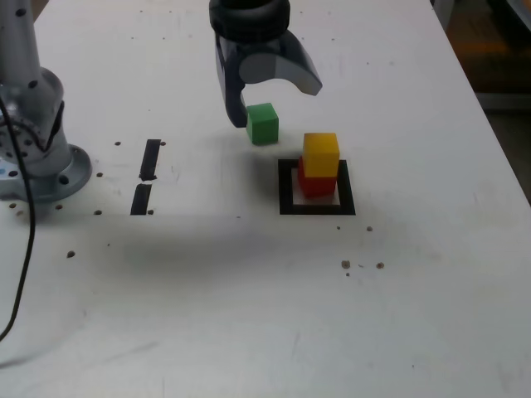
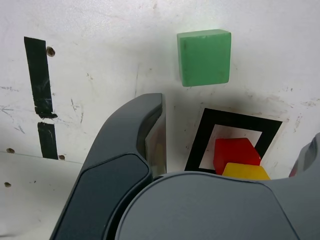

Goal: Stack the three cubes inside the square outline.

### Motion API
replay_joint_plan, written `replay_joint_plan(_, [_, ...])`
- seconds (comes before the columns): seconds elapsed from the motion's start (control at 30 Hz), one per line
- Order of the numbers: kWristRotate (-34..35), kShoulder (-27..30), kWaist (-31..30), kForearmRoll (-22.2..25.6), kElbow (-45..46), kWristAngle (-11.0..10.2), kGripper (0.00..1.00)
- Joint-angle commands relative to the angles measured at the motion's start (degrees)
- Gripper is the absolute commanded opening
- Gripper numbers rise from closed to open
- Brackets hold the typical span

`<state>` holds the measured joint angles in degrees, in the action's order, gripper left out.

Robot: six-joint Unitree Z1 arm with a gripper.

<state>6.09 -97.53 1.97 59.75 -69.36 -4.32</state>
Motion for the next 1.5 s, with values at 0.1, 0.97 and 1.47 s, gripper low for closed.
replay_joint_plan(0.1, [-2.5, -0.3, 2.7, 0.1, 0.3, 1.4, 0.99])
replay_joint_plan(0.97, [-16.4, -7.7, 13.6, -6.0, 4.3, 5.5, 0.94])
replay_joint_plan(1.47, [-17.2, -9.3, 14.6, -8.1, 5.2, 5.8, 0.59])
